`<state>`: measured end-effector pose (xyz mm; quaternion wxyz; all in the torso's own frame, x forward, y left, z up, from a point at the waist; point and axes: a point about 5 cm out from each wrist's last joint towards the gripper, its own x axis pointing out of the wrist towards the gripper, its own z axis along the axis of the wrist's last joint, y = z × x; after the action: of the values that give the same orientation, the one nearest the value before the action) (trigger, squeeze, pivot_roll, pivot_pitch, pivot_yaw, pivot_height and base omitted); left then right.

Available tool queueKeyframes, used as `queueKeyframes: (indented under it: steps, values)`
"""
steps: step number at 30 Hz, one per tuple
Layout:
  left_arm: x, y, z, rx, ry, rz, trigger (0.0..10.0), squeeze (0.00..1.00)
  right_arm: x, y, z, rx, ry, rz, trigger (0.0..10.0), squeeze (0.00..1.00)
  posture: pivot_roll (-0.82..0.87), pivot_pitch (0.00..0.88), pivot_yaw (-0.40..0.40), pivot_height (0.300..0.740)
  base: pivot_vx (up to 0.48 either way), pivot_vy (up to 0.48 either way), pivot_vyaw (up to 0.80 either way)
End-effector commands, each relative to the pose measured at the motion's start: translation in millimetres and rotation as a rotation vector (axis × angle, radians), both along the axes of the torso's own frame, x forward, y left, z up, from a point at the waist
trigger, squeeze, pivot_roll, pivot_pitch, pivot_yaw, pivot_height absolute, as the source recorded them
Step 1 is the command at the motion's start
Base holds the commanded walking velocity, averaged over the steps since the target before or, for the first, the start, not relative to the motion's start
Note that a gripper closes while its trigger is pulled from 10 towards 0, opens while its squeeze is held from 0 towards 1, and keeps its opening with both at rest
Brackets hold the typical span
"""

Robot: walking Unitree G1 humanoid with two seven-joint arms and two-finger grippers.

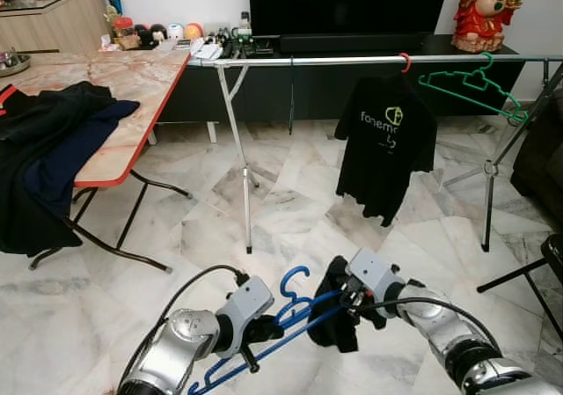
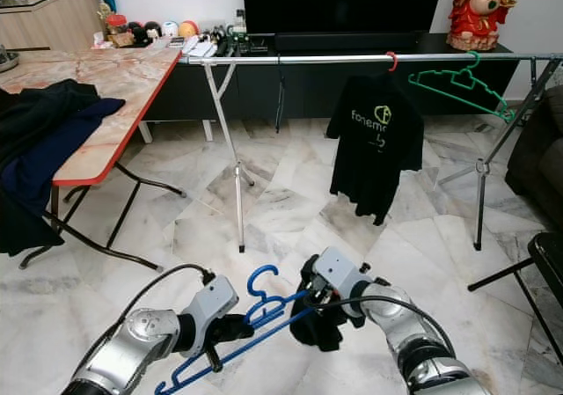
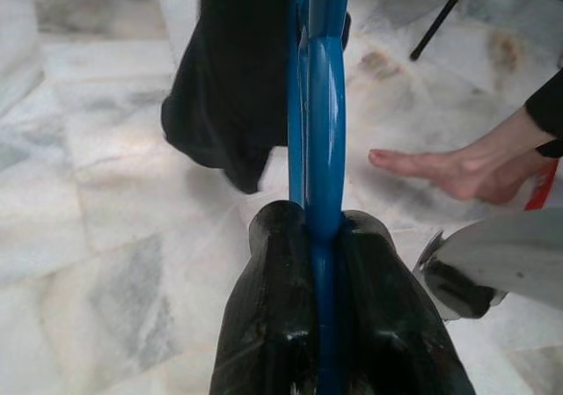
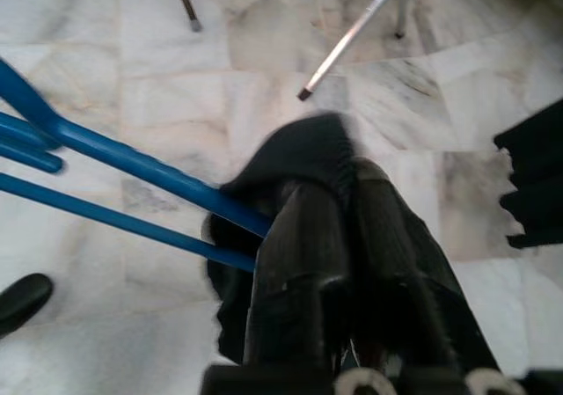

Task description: Hang hanger

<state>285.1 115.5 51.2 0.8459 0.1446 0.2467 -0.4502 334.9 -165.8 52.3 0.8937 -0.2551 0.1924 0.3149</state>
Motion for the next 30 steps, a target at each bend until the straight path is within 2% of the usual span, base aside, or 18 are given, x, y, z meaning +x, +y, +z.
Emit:
queueKeyframes:
  steps: [1,6,10,19,21,25,27,30]
  values:
    - [1.4,5.3,-1.4,0.038,-0.012,0.007,10.0,0.00,9.0,-0.5,13.1,0.001,-0.054,-0.013,10.0,0.00,0.11,0.044,-0.006,0.740,0.000,0.000,0.00]
    - [-1.8,21.0,-6.7,0.117,-0.008,0.027,10.0,0.00,12.4,-8.8,15.9,-0.027,-0.082,-0.080,10.0,0.00,0.12,0.044,-0.007,0.740,0.000,0.000,0.00]
    - [-3.1,27.1,-7.3,0.129,-0.008,0.038,10.0,0.00,12.4,-9.7,15.4,-0.032,-0.082,-0.091,10.0,0.00,0.12,0.045,-0.008,0.740,0.000,0.000,0.00]
    - [-0.9,26.2,-3.1,0.112,-0.033,0.044,10.0,0.00,10.5,-3.8,12.7,-0.026,-0.079,-0.066,10.0,0.00,0.12,0.044,-0.009,0.740,0.000,0.000,0.00]
    - [-0.3,21.2,-1.5,0.088,-0.034,0.037,10.0,0.00,9.8,0.1,12.5,-0.014,-0.078,-0.043,10.0,0.00,0.12,0.043,-0.009,0.740,0.000,0.000,0.00]
    - [1.4,6.5,7.0,-0.020,-0.038,0.020,10.0,0.00,8.6,6.9,12.7,0.016,-0.073,-0.002,10.0,0.00,0.11,0.042,-0.010,0.740,0.000,0.000,0.00]
    - [1.6,4.5,8.5,-0.037,-0.039,0.018,10.0,0.00,8.3,8.0,12.6,0.021,-0.071,0.005,10.0,0.00,0.11,0.042,-0.010,0.740,0.000,0.000,0.00]
    - [1.7,-4.6,16.8,-0.136,-0.031,0.003,10.0,0.00,5.3,14.1,10.8,0.051,-0.049,0.055,10.0,0.00,0.11,0.043,-0.011,0.740,0.000,0.000,0.00]
